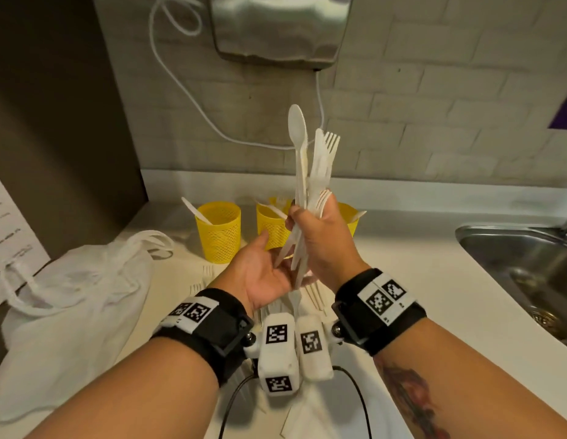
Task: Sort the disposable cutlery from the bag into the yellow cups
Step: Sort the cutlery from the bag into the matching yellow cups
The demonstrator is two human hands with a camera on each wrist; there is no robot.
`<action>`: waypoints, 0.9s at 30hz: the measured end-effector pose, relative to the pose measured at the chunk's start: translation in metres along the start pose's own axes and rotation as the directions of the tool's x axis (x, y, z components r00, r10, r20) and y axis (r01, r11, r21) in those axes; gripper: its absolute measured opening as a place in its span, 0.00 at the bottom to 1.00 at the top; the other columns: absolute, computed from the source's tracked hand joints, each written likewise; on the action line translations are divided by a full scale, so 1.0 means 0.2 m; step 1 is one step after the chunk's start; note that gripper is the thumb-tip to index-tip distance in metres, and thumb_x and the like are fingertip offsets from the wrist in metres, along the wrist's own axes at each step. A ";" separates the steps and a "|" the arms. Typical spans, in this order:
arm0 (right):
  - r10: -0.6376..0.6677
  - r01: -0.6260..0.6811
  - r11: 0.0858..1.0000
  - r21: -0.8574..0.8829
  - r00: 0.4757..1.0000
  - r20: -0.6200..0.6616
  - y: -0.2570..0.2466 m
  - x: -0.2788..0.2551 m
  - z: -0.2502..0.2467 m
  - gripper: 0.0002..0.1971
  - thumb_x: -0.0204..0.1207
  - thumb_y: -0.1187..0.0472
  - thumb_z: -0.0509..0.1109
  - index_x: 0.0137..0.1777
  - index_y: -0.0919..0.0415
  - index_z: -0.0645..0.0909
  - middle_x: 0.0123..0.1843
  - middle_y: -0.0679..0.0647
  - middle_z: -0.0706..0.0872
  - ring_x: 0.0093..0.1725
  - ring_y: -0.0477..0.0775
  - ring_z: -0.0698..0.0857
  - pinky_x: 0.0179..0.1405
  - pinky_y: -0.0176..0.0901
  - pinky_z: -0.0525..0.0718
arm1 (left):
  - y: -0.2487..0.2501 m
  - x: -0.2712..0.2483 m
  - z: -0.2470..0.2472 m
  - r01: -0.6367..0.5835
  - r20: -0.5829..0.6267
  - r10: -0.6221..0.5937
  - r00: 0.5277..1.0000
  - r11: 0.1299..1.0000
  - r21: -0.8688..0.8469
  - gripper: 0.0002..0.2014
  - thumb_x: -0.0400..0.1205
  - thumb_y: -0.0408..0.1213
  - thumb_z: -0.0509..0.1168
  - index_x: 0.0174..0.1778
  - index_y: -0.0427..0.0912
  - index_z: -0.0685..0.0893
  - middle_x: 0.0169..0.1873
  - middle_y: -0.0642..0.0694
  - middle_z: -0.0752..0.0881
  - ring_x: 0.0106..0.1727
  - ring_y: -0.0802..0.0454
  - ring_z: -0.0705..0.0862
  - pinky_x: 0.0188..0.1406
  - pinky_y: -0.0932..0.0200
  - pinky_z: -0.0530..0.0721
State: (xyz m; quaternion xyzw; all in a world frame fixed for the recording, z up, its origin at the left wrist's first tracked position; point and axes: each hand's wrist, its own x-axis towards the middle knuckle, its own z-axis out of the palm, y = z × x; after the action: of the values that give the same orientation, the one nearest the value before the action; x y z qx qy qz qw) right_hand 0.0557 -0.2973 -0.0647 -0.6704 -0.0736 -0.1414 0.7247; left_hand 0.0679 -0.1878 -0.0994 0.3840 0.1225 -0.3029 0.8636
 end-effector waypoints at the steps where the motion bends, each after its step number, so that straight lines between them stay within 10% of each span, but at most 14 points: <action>1: -0.006 0.006 1.000 0.030 1.000 -0.007 0.01 -0.01 0.01 0.10 0.80 0.69 0.67 0.52 0.52 0.75 0.40 0.52 0.80 0.40 0.49 0.80 0.42 0.45 0.82 | -0.01 0.00 -0.01 0.039 -0.003 -0.039 0.999 0.999 0.021 0.33 0.87 0.63 0.47 0.59 0.35 0.83 0.49 0.32 0.89 0.54 0.36 0.87 0.68 0.24 0.71; 4: -0.037 0.040 0.997 0.069 0.998 -0.048 0.04 -0.03 0.04 0.14 0.77 0.70 0.71 0.55 0.52 0.75 0.44 0.51 0.81 0.44 0.50 0.81 0.48 0.47 0.83 | -0.03 -0.01 -0.02 0.159 -0.063 -0.154 0.986 0.984 0.081 0.32 0.85 0.64 0.49 0.50 0.38 0.85 0.42 0.35 0.91 0.56 0.38 0.86 0.75 0.20 0.55; 7: -0.060 0.064 0.994 0.083 0.997 -0.050 0.06 -0.03 0.06 0.19 0.75 0.71 0.73 0.61 0.57 0.73 0.46 0.53 0.81 0.44 0.48 0.81 0.46 0.43 0.83 | -0.04 -0.02 0.00 0.130 -0.031 -0.129 0.991 0.991 0.032 0.23 0.87 0.55 0.53 0.45 0.39 0.83 0.33 0.37 0.88 0.42 0.47 0.87 0.58 0.41 0.84; 10: -0.003 0.004 0.994 0.114 1.000 -0.008 0.11 -0.05 0.09 0.21 0.73 0.70 0.74 0.64 0.61 0.75 0.46 0.54 0.83 0.45 0.50 0.83 0.48 0.47 0.85 | -0.02 -0.01 0.02 -0.021 -0.032 0.021 0.999 1.000 -0.001 0.12 0.87 0.43 0.58 0.55 0.43 0.85 0.38 0.40 0.91 0.37 0.44 0.91 0.39 0.49 0.90; 15: 0.102 -0.107 0.982 0.155 0.994 0.041 0.15 -0.07 0.09 0.09 0.74 0.71 0.74 0.51 0.61 0.83 0.38 0.49 0.86 0.43 0.49 0.85 0.53 0.53 0.85 | 0.02 -0.02 -0.01 -0.067 -0.025 0.066 0.998 0.997 -0.049 0.18 0.88 0.46 0.57 0.55 0.37 0.88 0.46 0.35 0.92 0.50 0.41 0.87 0.57 0.45 0.82; 21: 0.193 -0.194 0.973 0.125 0.981 0.027 0.18 -0.04 0.14 0.08 0.72 0.65 0.77 0.51 0.64 0.86 0.43 0.59 0.90 0.47 0.58 0.90 0.57 0.59 0.87 | 0.01 -0.01 0.01 -0.132 -0.023 0.131 0.991 0.988 -0.081 0.17 0.87 0.44 0.56 0.60 0.42 0.88 0.53 0.40 0.92 0.52 0.44 0.91 0.56 0.46 0.85; 27: 0.177 -0.177 0.983 0.041 0.984 0.002 0.20 0.01 0.12 0.08 0.76 0.57 0.73 0.48 0.62 0.85 0.40 0.59 0.90 0.42 0.58 0.89 0.44 0.55 0.86 | 0.06 -0.05 -0.01 -0.279 -0.021 0.285 0.958 0.949 0.147 0.32 0.81 0.67 0.56 0.64 0.43 0.88 0.60 0.41 0.90 0.63 0.46 0.86 0.67 0.47 0.80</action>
State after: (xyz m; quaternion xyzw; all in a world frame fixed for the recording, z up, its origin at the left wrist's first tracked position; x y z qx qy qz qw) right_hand 0.0713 -0.2708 -0.0992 -0.6591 -0.0159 -0.0755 0.7481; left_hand 0.0675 -0.1764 -0.0889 0.4645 0.0627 -0.1763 0.8656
